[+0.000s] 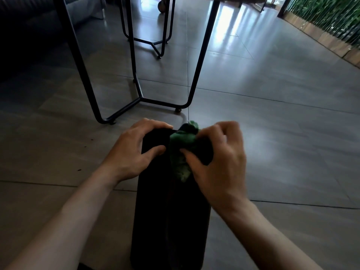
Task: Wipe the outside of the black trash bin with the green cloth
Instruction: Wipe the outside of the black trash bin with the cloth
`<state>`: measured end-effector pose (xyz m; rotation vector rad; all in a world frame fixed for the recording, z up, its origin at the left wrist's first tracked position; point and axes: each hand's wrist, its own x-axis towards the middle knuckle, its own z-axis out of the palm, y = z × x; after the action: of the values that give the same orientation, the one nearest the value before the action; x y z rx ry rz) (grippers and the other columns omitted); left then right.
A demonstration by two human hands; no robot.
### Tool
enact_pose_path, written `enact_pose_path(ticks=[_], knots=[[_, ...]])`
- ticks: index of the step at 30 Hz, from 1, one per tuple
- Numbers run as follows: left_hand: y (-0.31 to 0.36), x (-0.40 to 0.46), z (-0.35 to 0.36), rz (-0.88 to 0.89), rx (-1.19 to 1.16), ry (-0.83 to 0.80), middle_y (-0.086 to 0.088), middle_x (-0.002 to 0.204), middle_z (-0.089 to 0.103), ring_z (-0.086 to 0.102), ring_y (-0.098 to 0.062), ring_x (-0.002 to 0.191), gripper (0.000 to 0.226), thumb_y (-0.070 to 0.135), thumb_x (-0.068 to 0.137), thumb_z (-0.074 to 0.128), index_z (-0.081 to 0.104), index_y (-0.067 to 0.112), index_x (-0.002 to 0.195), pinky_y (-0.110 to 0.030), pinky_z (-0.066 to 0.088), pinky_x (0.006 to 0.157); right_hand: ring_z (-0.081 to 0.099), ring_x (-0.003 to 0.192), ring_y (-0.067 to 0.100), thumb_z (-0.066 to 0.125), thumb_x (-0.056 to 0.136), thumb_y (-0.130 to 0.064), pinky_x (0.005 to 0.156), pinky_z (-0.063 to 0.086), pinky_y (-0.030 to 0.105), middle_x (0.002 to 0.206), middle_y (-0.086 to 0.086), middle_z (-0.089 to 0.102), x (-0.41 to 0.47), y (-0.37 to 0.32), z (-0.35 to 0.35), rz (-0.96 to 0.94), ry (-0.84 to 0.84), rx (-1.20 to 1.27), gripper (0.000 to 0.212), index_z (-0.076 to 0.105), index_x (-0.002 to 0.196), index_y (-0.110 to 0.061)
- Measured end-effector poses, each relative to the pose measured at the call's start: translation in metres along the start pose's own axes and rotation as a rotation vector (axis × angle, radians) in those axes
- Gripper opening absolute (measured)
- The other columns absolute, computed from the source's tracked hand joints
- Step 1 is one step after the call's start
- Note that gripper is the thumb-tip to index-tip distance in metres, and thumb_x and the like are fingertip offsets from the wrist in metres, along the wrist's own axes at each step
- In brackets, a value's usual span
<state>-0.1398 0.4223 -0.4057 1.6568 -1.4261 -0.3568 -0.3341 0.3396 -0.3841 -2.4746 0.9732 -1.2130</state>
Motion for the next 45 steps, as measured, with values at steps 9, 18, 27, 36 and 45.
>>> enact_pose_path(ticks=[9,18,27,36,45], knots=[[0.0,0.0,0.002,-0.008,-0.033,0.001,0.012,0.123,0.062,0.056,-0.001,0.123,0.047,0.011,0.086,0.077,0.065,0.031,0.126,-0.013,0.04,0.103,0.061,0.13,0.036,0.068,0.092,-0.043,0.101,0.052,0.054,0.131,0.005,0.07,-0.096,0.001,0.024,-0.433,-0.235,-0.243,0.029,0.075,0.117,-0.029],[0.003,-0.003,0.001,-0.035,-0.048,-0.014,0.015,0.122,0.062,0.057,-0.002,0.121,0.048,0.014,0.085,0.078,0.064,0.037,0.125,-0.012,0.043,0.1,0.058,0.136,0.026,0.054,0.102,-0.032,0.098,0.058,0.041,0.14,-0.007,0.064,-0.128,0.024,0.0,-0.825,-0.474,-0.269,0.028,0.071,0.122,-0.042],[0.007,-0.003,-0.001,-0.021,-0.034,-0.008,0.013,0.123,0.062,0.056,-0.002,0.123,0.048,0.011,0.084,0.078,0.065,0.033,0.125,-0.014,0.041,0.104,0.062,0.13,0.035,0.043,0.106,-0.019,0.107,0.049,0.05,0.134,0.003,0.067,-0.102,0.013,0.011,-0.586,-0.362,-0.2,0.038,0.062,0.139,-0.027],[0.016,0.001,0.005,-0.017,-0.032,0.008,0.02,0.126,0.061,0.052,0.001,0.13,0.049,0.012,0.082,0.08,0.065,0.036,0.122,-0.016,0.036,0.109,0.062,0.128,0.027,0.037,0.11,-0.029,0.105,0.054,0.046,0.129,-0.004,0.068,-0.099,0.04,-0.003,-0.432,-0.429,-0.044,0.047,0.043,0.155,-0.023],[0.012,0.009,0.004,-0.022,-0.044,-0.007,0.01,0.13,0.061,0.044,0.001,0.138,0.047,0.013,0.084,0.079,0.065,0.036,0.123,-0.027,0.034,0.116,0.051,0.136,0.035,0.058,0.101,-0.023,0.112,0.043,0.05,0.133,0.005,0.06,-0.074,0.043,0.014,-0.683,-0.293,-0.374,0.039,0.061,0.139,-0.02]])
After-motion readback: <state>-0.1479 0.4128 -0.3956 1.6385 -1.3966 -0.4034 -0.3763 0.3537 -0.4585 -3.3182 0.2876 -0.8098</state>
